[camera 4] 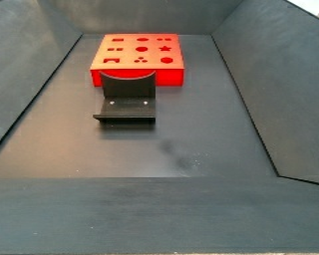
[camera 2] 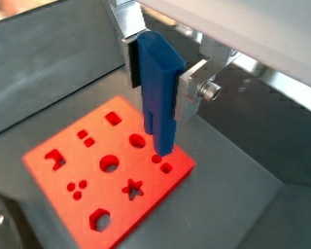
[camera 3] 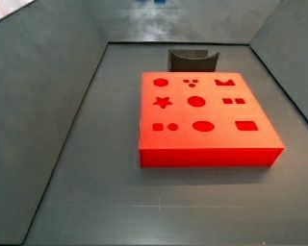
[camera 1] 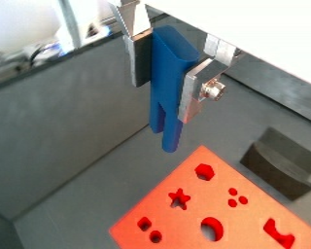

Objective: Pick up the square-circle object. Move up. Rotate the square-circle object. Move to above the board. Insert the square-circle object.
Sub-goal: Insert the square-circle object.

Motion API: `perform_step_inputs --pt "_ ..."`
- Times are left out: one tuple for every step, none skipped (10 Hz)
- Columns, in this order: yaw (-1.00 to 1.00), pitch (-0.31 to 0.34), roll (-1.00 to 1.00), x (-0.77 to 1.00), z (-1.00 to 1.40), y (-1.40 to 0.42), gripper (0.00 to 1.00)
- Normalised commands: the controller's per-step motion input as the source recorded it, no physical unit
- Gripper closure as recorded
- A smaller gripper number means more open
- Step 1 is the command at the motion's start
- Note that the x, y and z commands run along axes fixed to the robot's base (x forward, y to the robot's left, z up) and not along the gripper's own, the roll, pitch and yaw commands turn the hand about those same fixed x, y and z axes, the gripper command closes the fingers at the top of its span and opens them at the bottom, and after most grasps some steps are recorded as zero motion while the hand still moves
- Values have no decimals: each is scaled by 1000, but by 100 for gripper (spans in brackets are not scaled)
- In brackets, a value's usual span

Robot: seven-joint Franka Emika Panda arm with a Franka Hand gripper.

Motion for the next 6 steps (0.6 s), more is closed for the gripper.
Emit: perform_step_inputs --pt "783 -214 63 0 -474 -51 100" --pt "703 -211 39 43 -551 -206 100" --pt "663 -204 43 80 -571 -231 100" --pt "654 -190 67 111 -503 -123 100" --pt "566 -131 116 271 -403 -40 100" --pt "449 -21 261 449 -271 -29 100"
